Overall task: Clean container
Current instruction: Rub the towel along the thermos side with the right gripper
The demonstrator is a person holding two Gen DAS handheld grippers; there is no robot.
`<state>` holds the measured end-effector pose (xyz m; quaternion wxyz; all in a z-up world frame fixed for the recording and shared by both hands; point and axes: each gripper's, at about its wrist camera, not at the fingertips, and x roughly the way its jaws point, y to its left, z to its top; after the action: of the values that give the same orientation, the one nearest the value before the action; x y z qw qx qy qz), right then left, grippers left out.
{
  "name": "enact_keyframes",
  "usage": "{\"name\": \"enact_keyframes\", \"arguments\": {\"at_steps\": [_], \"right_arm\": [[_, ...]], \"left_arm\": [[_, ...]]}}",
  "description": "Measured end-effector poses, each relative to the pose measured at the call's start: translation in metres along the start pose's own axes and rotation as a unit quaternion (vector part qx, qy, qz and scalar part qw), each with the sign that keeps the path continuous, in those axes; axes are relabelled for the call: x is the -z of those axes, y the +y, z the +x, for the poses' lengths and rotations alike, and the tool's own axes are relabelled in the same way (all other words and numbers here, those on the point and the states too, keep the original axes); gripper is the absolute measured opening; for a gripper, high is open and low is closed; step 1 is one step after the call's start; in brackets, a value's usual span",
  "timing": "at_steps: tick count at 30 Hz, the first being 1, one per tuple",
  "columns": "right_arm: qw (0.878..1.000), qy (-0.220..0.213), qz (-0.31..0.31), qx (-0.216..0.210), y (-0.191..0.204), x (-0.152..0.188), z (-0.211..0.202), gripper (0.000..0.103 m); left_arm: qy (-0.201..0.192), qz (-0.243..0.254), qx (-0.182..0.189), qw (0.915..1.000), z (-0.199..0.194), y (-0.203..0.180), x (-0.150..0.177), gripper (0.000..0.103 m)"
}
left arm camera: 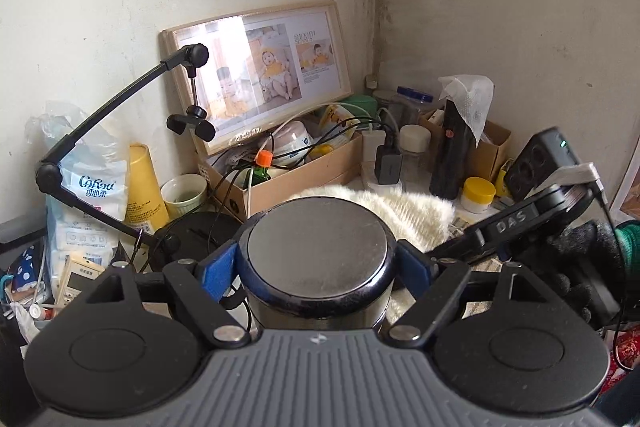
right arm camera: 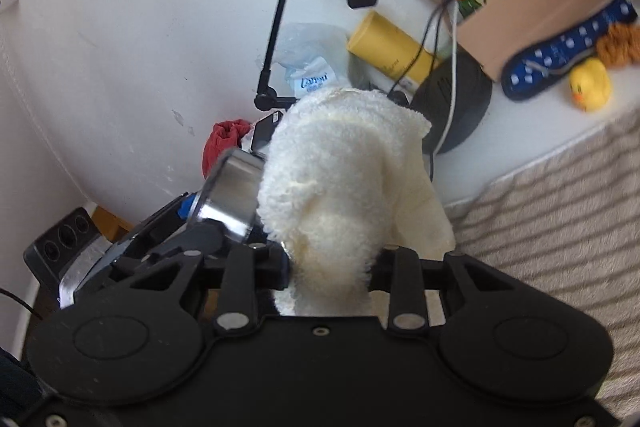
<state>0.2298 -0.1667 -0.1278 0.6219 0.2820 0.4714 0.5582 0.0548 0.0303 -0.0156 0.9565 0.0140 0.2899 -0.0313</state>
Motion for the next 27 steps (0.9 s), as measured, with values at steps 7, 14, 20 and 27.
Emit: {"name": "enact_keyframes", "arguments": {"at_steps": [7,14,20,27], "right_arm": [[0.999,0.024,0.03,0.03,-0.032,0.011,0.013,0.029],[0.989,0.058,-0.075,0.116,-0.01,0.006,0.023,0.048],[0.989,0.035,-0.07,0.124,-0.011,0.003,0.02,0.052],[0.979,0.019,-0.054,0.196,-0.029,0.01,0.031,0.052]], "left_arm": [[0.002,0.007,0.001,1.0,0.0,-0.004,-0.001,0.083],[0.002,0.016,0.011,0.9998,0.0,0.004,0.001,0.083],[0.001,0.018,0.013,0.9997,0.001,0.006,0.0,0.083],[0.001,0.021,0.014,0.9997,0.002,0.007,-0.003,0.083]]}}
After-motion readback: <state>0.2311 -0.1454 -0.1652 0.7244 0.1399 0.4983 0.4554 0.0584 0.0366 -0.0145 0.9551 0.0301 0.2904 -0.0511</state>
